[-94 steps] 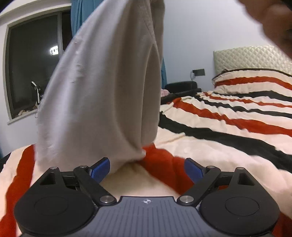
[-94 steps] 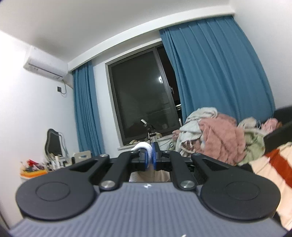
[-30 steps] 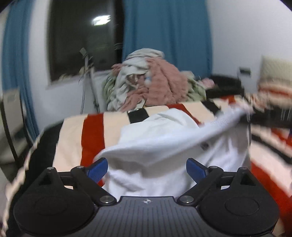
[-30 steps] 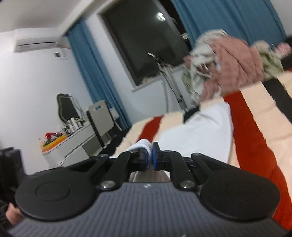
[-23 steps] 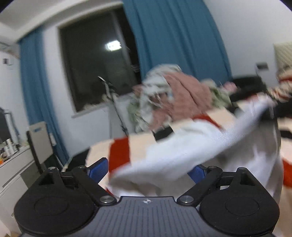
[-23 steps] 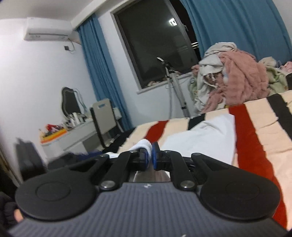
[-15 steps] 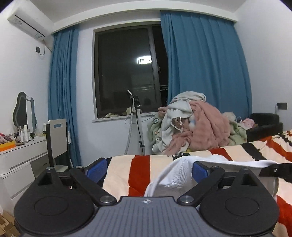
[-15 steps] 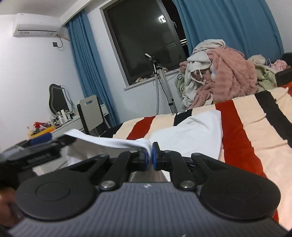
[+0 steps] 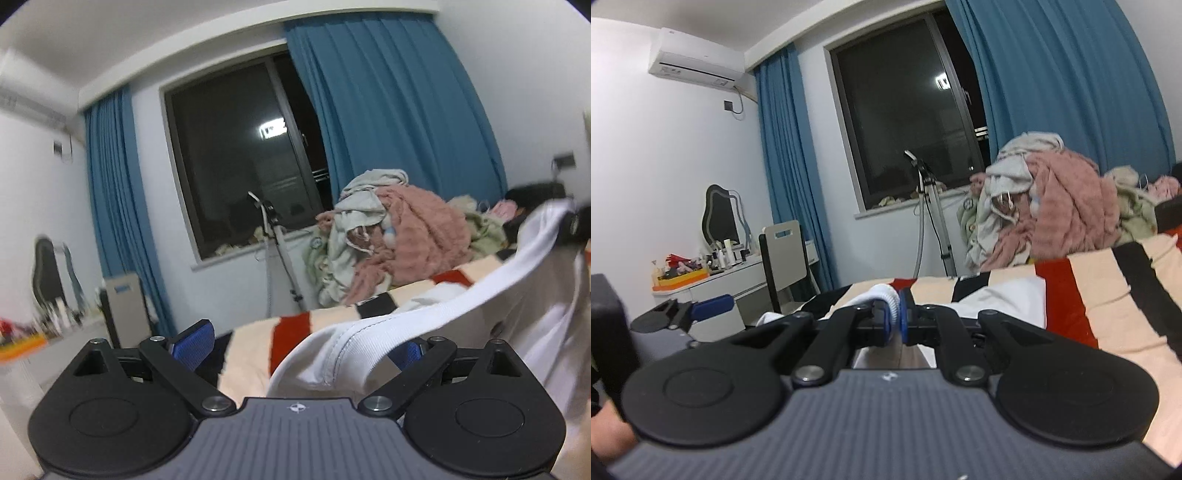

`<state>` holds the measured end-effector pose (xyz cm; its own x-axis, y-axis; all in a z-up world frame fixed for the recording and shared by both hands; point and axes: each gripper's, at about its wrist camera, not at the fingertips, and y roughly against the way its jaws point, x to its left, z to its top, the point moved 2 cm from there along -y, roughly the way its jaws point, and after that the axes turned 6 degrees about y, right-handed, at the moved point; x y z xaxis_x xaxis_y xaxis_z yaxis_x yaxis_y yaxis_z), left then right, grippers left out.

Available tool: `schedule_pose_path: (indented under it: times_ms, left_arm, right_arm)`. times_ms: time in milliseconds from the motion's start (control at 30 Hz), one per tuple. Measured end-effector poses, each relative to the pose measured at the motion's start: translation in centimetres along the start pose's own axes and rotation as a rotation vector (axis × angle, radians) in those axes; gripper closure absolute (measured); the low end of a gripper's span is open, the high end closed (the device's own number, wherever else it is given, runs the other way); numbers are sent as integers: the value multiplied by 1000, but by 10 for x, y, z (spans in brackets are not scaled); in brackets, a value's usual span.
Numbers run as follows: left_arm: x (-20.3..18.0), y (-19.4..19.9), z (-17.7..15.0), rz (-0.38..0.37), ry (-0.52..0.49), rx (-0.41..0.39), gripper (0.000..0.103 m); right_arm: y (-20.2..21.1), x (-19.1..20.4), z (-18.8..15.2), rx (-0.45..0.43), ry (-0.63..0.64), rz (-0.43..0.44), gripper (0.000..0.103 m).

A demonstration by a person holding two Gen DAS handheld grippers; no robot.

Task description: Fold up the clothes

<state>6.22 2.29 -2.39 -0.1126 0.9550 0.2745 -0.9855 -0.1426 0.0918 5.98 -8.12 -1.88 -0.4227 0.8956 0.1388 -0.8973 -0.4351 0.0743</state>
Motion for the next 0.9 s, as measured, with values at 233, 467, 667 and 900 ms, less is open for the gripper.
schedule_pose_path:
  times_ms: [233,467,667,900]
  left_arm:
    - [23,24,15,41,117,-58,0]
    - [45,56,20,-10,259,36,0]
    - [61,68,10,124,278,104,0]
    - [76,60,18,118,338,76,0]
  right_arm:
    - [-5,-5,-3,32,26,-120,93]
    - [-11,-15,-7,62,26,-205,90]
    - [-4,-15,1,12,110,-299,61]
    - [-7,-6,-2,2,215,-312,48]
